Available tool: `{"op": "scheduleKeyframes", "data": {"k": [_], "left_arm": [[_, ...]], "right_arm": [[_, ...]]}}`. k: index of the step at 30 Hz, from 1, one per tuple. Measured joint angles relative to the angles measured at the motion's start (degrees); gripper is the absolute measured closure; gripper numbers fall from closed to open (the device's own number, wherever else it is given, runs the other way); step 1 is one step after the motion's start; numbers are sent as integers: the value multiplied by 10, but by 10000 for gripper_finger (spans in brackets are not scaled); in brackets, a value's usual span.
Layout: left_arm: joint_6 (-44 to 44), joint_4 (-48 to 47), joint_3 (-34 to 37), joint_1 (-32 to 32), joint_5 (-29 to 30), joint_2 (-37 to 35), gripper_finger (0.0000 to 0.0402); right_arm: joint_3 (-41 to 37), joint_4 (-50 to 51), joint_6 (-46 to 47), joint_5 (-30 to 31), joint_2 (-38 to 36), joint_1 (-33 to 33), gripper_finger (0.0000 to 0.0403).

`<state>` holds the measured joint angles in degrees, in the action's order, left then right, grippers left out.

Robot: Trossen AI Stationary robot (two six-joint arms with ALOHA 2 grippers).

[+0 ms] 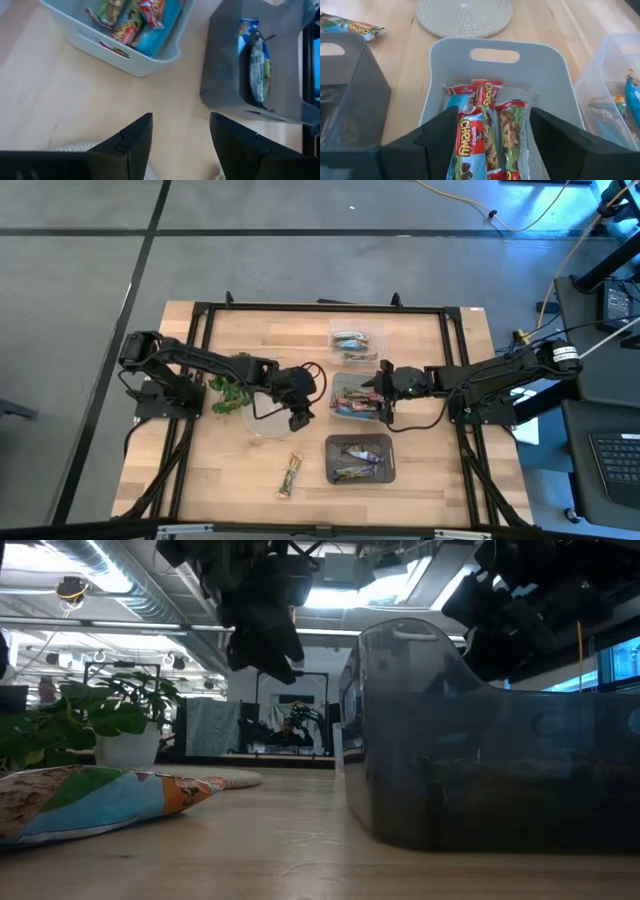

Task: Pick and place Granola Bars by type
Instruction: Put the yellow granola bar into the transparent bin

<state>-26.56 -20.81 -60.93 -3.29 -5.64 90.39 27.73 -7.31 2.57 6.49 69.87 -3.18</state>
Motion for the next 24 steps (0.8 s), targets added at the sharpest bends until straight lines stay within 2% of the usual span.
{"op": "scheduleKeyframes", "data": {"k": [12, 24], "left_arm": [[-134, 1, 0, -80, 0, 0, 212], [-148, 1, 0, -99, 37, 0, 207]], "right_arm": [[0, 0, 0, 0, 0, 0, 153], [0, 0, 0, -1, 0, 0, 153]]}}
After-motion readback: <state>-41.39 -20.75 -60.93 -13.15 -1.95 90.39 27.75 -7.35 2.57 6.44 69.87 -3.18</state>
